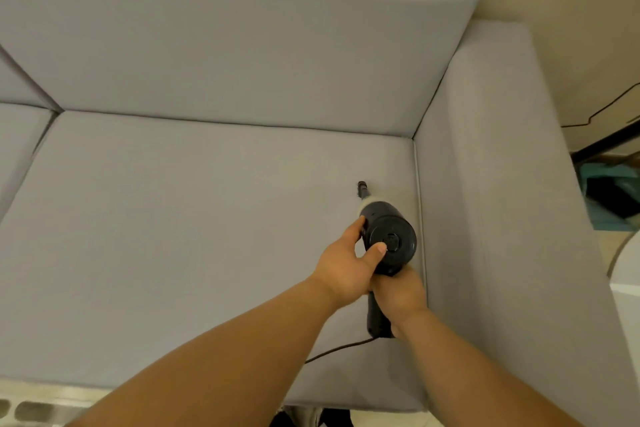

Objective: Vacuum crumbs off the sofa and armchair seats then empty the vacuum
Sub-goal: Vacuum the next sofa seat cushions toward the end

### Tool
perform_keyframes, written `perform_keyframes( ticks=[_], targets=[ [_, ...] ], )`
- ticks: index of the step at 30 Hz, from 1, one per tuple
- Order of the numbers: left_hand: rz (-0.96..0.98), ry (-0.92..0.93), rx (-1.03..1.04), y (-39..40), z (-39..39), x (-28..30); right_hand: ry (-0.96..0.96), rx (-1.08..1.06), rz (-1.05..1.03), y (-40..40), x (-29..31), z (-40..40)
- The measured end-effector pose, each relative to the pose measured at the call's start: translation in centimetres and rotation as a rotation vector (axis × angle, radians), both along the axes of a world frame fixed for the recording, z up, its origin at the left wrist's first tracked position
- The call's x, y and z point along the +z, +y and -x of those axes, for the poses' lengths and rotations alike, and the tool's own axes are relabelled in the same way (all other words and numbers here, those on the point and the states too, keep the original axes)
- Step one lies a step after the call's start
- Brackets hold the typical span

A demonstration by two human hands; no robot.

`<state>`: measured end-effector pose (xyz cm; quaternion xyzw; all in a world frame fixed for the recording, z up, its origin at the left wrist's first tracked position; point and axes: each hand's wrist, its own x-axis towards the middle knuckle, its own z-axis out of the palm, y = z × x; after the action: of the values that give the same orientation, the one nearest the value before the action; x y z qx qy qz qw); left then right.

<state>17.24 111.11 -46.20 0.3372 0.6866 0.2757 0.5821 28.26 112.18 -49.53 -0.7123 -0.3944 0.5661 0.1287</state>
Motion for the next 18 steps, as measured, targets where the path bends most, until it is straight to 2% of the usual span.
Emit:
perform_keyframes(
  ticks=[6,13,18],
  targets=[
    [0.037,-0.037,0.032,1.9,0.0,-1.8,0.021,0.029,0.068,1.9,-1.3,-0.1],
    [0.031,0.083,0.178,-1.9,1.5,-0.7,0.066,0.295,0.184,0.8,0.4,1.2],
    [-0.010,0.118,0.147,-0.7,1.3,1.1,0.093,0.216,0.117,1.0,1.6,1.0]
  ],
)
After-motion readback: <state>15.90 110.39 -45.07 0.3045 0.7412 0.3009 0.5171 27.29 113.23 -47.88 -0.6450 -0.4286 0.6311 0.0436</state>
